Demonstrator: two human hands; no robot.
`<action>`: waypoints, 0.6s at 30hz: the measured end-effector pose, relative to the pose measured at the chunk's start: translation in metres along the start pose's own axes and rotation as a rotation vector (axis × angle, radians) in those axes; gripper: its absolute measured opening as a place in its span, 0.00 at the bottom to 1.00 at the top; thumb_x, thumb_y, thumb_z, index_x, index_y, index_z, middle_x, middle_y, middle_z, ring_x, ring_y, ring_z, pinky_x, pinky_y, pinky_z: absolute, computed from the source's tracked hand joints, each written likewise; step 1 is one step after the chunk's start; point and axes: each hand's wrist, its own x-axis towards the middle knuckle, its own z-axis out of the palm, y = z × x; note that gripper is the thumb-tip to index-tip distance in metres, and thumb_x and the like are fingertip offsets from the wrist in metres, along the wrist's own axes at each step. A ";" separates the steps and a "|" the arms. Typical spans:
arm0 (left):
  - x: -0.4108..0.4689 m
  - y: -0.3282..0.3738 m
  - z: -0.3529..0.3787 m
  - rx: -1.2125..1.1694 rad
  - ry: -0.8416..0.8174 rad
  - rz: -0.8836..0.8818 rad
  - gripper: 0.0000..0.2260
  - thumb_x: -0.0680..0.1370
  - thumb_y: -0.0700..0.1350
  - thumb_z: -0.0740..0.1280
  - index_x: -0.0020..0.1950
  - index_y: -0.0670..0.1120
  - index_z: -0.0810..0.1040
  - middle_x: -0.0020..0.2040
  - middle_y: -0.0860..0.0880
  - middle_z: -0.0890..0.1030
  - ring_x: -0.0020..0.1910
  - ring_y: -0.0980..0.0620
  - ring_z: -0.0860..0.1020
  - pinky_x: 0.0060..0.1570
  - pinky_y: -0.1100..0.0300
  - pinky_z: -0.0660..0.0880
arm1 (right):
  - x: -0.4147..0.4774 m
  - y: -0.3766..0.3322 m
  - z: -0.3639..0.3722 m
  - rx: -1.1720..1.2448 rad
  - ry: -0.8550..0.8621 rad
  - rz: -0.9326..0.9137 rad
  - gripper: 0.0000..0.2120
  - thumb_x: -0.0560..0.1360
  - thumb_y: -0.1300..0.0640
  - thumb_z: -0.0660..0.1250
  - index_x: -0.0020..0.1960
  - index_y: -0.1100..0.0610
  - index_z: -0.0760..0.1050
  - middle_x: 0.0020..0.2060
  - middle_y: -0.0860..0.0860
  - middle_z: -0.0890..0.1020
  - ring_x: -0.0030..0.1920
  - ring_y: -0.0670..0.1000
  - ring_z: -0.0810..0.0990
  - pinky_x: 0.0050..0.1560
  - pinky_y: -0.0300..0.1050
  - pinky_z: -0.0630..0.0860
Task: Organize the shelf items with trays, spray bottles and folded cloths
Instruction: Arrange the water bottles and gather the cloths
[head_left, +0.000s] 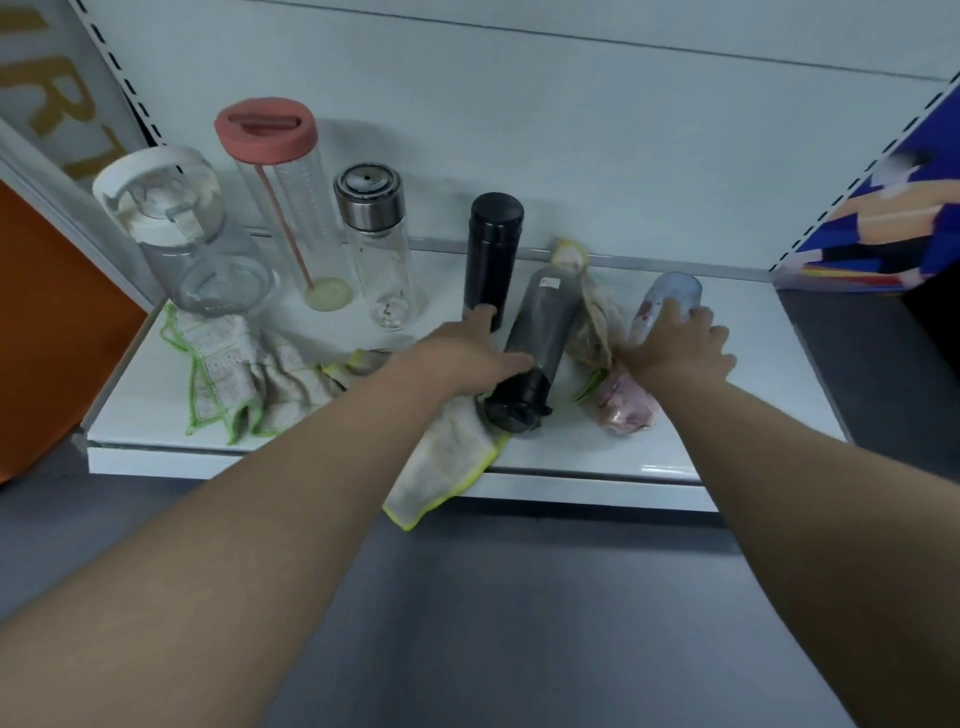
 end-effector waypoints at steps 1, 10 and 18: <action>0.002 0.004 0.007 0.020 -0.024 0.004 0.41 0.75 0.64 0.67 0.80 0.52 0.51 0.68 0.44 0.74 0.58 0.43 0.76 0.55 0.54 0.75 | 0.001 0.007 -0.001 0.028 -0.042 0.061 0.40 0.73 0.32 0.63 0.77 0.52 0.56 0.68 0.59 0.67 0.68 0.62 0.67 0.64 0.56 0.65; 0.021 0.011 0.050 0.103 -0.085 -0.027 0.57 0.70 0.58 0.75 0.80 0.52 0.33 0.67 0.42 0.74 0.54 0.43 0.79 0.54 0.52 0.78 | 0.007 0.037 0.001 0.378 -0.520 0.204 0.41 0.69 0.36 0.72 0.68 0.60 0.61 0.50 0.60 0.80 0.38 0.55 0.79 0.31 0.44 0.78; 0.021 0.010 0.064 0.183 0.034 -0.019 0.56 0.66 0.59 0.73 0.79 0.58 0.35 0.57 0.44 0.78 0.42 0.46 0.81 0.45 0.52 0.82 | 0.005 0.034 0.011 0.630 -0.594 0.277 0.43 0.63 0.41 0.78 0.68 0.54 0.59 0.53 0.57 0.80 0.41 0.54 0.81 0.32 0.44 0.79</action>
